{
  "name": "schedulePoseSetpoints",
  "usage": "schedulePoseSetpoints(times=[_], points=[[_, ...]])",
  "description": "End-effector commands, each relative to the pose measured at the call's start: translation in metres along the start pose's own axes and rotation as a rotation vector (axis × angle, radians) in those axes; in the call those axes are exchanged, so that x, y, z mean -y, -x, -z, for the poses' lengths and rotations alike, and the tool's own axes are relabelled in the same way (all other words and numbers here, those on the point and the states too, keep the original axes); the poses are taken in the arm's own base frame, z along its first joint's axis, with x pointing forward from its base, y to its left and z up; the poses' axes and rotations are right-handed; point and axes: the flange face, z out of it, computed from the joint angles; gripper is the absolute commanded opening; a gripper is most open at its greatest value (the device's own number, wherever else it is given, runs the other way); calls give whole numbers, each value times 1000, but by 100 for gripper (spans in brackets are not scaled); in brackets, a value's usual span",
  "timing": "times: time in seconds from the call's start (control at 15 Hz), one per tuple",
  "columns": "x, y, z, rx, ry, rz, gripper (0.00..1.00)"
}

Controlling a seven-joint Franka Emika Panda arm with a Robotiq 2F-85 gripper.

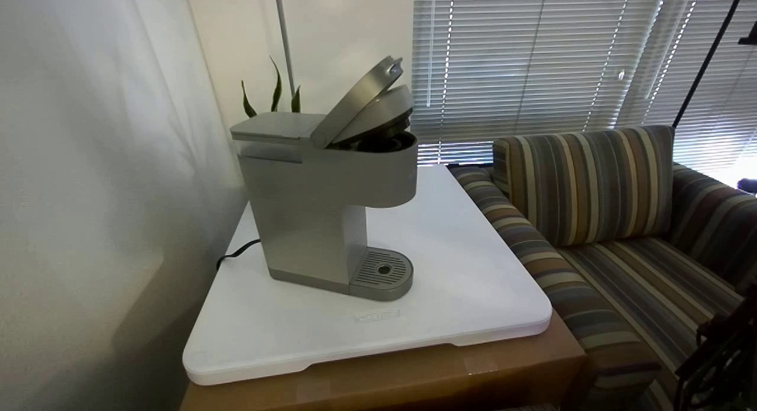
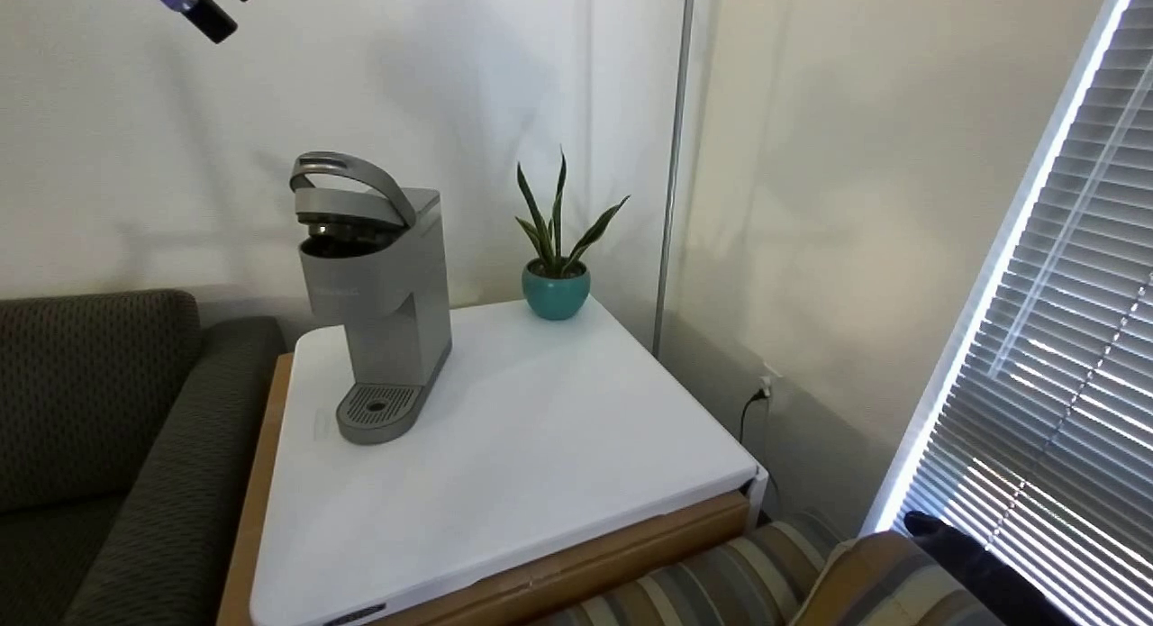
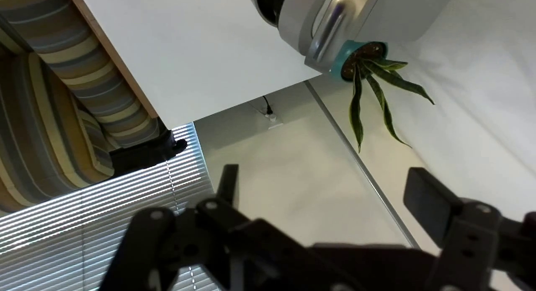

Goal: Close then reopen the lid of the machine

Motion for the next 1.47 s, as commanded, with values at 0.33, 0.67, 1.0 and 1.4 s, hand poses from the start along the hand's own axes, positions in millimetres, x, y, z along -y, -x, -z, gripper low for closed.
schedulePoseSetpoints(times=[0.33,0.67,1.0,1.4], points=[[5,1,-6,-12,-8,-47,100],[9,0,-10,-18,-25,-96,100],[15,3,-19,-20,-51,-123,100],[26,12,-43,5,-84,-141,100]])
